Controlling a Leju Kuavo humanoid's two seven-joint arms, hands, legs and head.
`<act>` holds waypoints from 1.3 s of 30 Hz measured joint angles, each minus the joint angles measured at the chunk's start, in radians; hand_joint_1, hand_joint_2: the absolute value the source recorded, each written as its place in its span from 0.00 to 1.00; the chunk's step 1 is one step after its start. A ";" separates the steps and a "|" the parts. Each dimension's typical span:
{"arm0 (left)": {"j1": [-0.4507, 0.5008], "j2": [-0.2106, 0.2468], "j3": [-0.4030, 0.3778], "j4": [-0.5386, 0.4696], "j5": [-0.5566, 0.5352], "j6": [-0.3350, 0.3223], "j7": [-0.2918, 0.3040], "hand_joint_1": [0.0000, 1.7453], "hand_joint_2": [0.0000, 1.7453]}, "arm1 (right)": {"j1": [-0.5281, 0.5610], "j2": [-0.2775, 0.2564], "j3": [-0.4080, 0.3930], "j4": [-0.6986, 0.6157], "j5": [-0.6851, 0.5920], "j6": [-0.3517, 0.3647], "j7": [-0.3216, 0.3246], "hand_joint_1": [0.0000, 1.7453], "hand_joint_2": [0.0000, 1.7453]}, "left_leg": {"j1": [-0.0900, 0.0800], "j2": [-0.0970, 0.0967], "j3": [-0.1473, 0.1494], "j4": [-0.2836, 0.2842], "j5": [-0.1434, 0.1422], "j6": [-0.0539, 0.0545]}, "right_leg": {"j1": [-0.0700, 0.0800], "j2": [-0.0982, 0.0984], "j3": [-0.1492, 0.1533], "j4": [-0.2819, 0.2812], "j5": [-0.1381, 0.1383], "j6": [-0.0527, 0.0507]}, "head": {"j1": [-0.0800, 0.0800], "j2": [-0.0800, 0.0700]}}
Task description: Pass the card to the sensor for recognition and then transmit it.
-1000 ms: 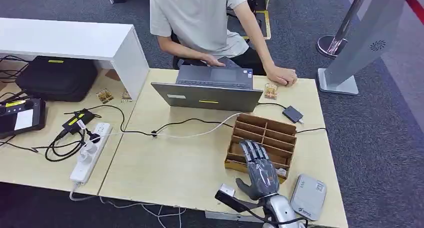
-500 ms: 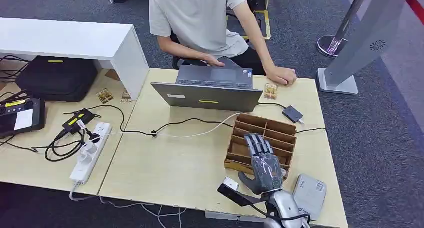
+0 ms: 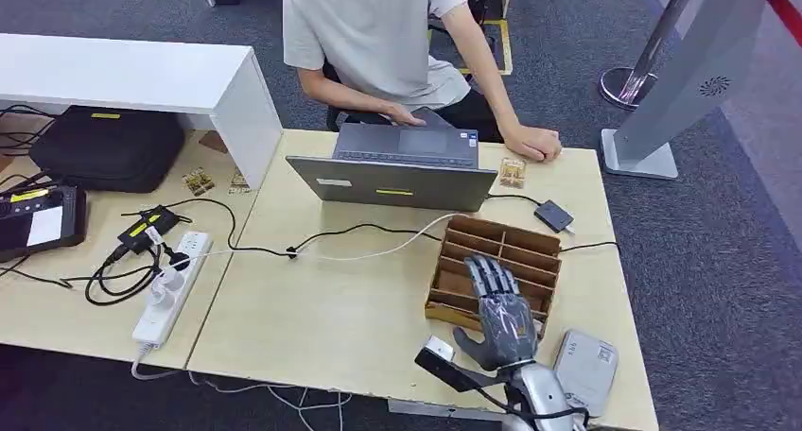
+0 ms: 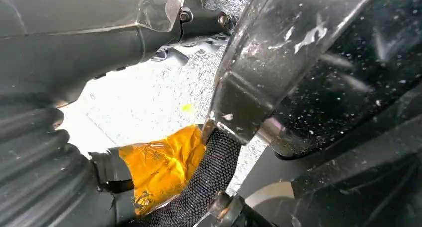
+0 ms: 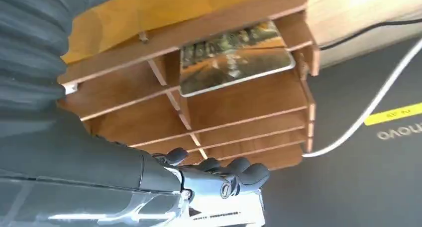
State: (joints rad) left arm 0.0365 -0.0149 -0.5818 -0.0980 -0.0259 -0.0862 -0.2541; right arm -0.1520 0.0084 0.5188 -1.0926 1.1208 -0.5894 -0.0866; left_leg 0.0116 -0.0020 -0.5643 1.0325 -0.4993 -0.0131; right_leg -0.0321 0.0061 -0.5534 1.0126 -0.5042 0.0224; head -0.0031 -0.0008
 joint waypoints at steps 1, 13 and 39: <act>0.000 0.000 0.000 0.000 0.000 0.000 0.000 0.00 1.00 | 0.000 0.000 -0.001 0.003 0.000 0.000 0.000 0.00 1.00 | 0.000 0.000 0.000 0.000 0.000 0.000 | 0.000 0.000 0.000 0.000 0.000 0.000 | 0.000 0.000; 0.000 -0.001 0.000 0.000 0.000 0.000 0.000 0.00 1.00 | 0.000 0.001 -0.008 0.025 -0.001 0.000 -0.010 0.00 1.00 | 0.000 0.000 0.000 0.000 0.000 0.000 | 0.000 0.000 0.000 0.000 0.000 0.000 | 0.000 0.000; 0.000 -0.001 0.000 0.000 -0.002 0.000 0.000 0.00 1.00 | 0.008 0.012 -0.021 -0.002 -0.010 0.003 -0.023 0.00 1.00 | 0.000 0.000 0.000 0.000 0.000 0.000 | 0.000 0.000 0.000 0.000 0.000 0.000 | 0.000 0.000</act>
State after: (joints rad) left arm 0.0363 -0.0160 -0.5817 -0.0977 -0.0282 -0.0862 -0.2544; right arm -0.1443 0.0202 0.4978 -1.0948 1.1112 -0.5867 -0.1099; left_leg 0.0116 -0.0020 -0.5643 1.0325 -0.4993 -0.0131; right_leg -0.0321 0.0061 -0.5534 1.0126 -0.5042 0.0224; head -0.0034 -0.0008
